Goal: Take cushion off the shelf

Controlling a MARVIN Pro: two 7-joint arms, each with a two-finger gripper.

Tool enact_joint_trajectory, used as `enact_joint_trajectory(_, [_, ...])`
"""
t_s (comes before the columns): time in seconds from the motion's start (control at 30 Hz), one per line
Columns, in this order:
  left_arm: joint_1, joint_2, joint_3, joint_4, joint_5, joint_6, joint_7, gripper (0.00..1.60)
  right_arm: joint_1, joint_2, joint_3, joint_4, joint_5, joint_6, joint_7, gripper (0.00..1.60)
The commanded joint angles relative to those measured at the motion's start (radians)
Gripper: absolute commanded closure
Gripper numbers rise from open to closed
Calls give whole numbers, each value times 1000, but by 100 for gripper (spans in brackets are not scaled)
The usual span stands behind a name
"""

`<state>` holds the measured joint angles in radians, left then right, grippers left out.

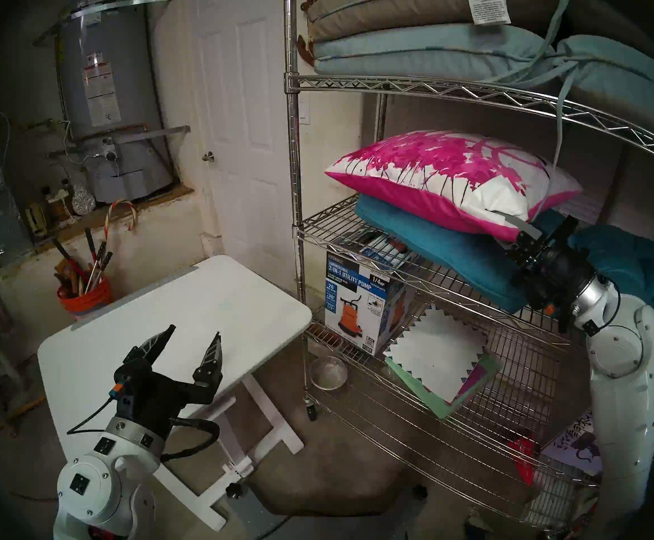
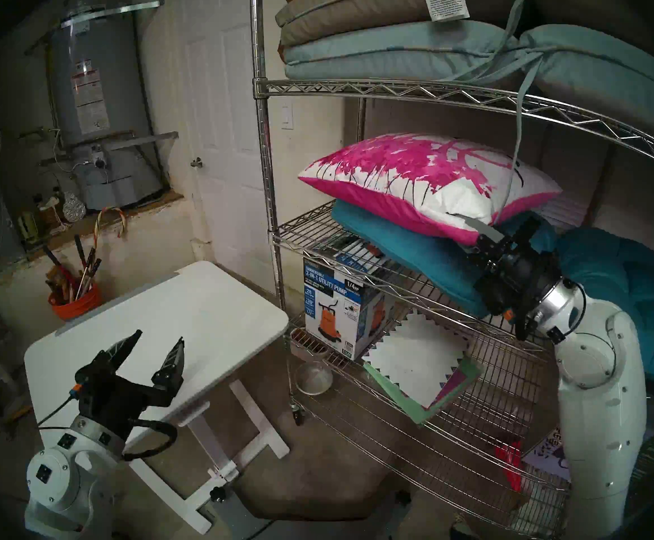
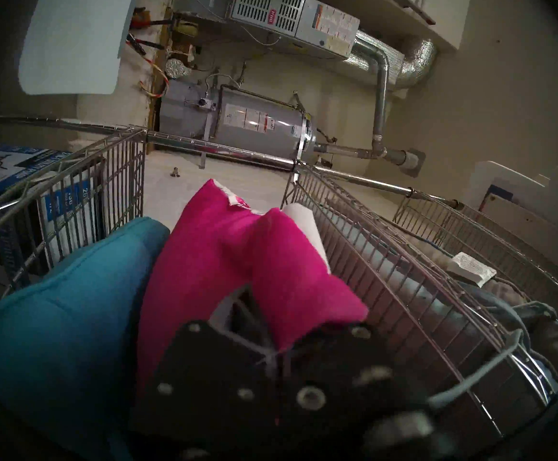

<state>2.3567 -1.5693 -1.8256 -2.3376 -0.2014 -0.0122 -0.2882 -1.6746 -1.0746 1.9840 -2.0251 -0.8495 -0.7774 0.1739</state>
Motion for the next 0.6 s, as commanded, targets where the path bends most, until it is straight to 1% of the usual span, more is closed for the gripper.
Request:
enact_joint_trajectory(0.0, [0,-2,0,-21,1,-2,2,0,2,0,26,11,7,-25,-28,160])
enact_joint_trajectory(0.27, [-1,-2,0,-21,1,-2,2,0,-53,-9,86,1,23,-58,-34,160])
enact_joint_trajectory(0.57, [-1,-1,0,-21,1,-2,2,0,-156,-35,172,-47,55,-104,-37,160])
